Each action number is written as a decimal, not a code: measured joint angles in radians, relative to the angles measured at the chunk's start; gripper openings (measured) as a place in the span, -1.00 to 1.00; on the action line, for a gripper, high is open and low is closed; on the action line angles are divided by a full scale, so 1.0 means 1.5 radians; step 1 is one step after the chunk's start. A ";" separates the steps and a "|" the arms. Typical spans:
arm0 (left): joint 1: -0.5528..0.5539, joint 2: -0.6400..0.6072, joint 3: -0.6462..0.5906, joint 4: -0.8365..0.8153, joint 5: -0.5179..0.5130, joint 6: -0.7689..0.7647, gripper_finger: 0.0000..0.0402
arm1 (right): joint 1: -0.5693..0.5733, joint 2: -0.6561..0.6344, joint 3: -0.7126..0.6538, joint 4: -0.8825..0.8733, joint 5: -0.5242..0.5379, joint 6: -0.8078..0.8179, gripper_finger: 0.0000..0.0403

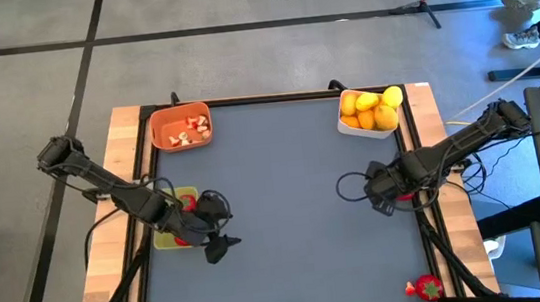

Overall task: Sort produce into baskets
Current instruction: Put the red tomato into the yellow bin

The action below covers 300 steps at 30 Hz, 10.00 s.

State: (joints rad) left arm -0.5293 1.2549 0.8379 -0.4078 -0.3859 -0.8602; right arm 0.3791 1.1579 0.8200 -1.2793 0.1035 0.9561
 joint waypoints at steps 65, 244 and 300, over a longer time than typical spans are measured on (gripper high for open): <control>0.000 0.001 -0.001 0.000 0.000 0.019 0.90 | -0.047 0.091 0.000 -0.082 -0.168 -0.224 0.51; 0.145 0.386 0.178 0.243 0.066 0.193 0.90 | 0.182 0.415 0.165 0.262 0.146 -0.157 0.59; -0.047 0.223 0.359 -0.494 -0.042 -0.094 0.43 | 0.231 0.418 0.101 0.425 0.279 -0.014 0.59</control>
State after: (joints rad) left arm -0.5996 1.5898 1.3764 -1.1484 -0.4492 -1.0013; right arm 0.7254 1.7847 0.9718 -0.6424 0.5214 0.9348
